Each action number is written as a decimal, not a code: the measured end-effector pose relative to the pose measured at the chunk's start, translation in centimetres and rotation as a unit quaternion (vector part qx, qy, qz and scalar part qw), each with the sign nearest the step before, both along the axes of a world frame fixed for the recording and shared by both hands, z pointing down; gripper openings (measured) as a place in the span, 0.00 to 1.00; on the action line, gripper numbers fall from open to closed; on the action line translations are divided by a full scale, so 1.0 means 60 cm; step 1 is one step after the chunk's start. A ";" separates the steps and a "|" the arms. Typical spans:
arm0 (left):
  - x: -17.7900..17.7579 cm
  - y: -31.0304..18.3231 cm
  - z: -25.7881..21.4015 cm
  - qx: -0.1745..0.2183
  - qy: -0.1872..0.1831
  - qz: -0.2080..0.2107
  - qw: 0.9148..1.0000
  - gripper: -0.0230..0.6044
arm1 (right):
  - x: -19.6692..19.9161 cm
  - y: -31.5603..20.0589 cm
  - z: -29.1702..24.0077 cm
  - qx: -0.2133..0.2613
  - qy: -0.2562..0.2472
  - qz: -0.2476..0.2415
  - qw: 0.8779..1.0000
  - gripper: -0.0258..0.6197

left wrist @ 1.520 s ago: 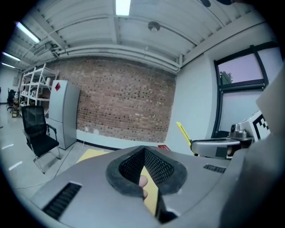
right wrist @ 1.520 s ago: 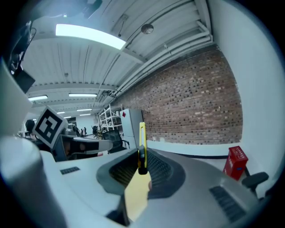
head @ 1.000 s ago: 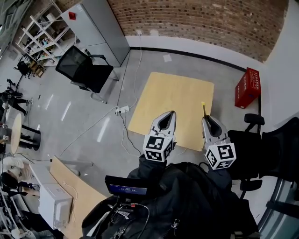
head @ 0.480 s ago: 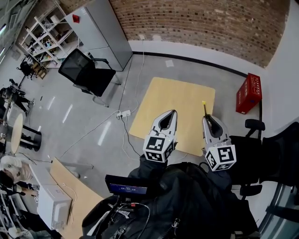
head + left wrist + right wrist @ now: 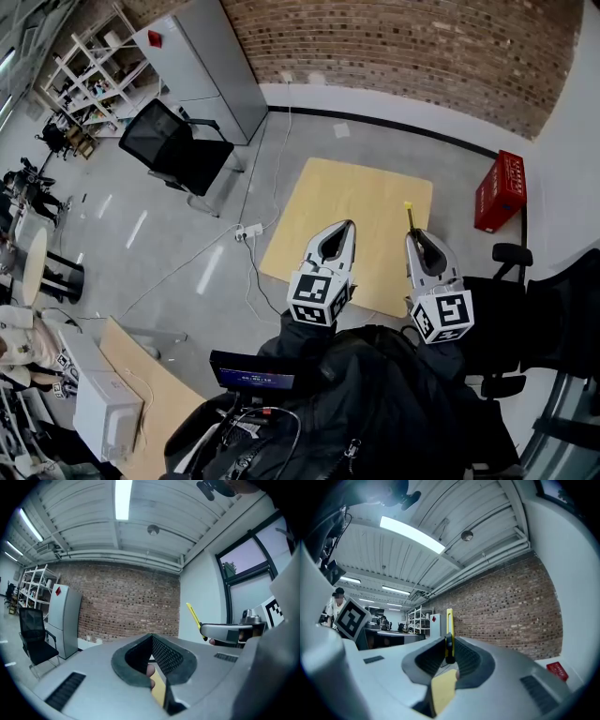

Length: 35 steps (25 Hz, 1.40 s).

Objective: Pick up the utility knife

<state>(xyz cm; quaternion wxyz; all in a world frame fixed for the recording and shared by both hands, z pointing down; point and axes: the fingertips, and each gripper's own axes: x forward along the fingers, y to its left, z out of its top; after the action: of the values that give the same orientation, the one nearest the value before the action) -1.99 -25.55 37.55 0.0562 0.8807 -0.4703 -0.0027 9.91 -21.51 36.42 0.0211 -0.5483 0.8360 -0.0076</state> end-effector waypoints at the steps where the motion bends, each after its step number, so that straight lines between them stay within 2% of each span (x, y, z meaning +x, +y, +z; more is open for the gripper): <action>1: 0.000 0.000 0.001 0.002 -0.002 0.000 1.000 0.04 | 0.000 0.000 -0.001 0.000 -0.002 0.000 1.000 0.14; 5: -0.001 -0.002 0.001 0.003 -0.002 -0.002 1.000 0.04 | -0.001 0.001 -0.005 0.006 0.009 0.002 1.000 0.14; 11: 0.003 -0.001 0.002 -0.006 0.004 -0.001 1.000 0.04 | 0.006 -0.002 -0.004 0.004 -0.006 0.006 1.000 0.14; 35: -0.006 -0.002 0.015 -0.003 -0.008 -0.008 1.000 0.04 | 0.001 0.000 0.001 0.009 -0.004 0.005 1.000 0.14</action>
<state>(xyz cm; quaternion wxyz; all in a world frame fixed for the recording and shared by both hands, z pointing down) -2.36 -25.68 38.43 0.0552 0.8770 -0.4773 0.0054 9.99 -21.51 36.45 0.0297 -0.5522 0.8332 -0.0020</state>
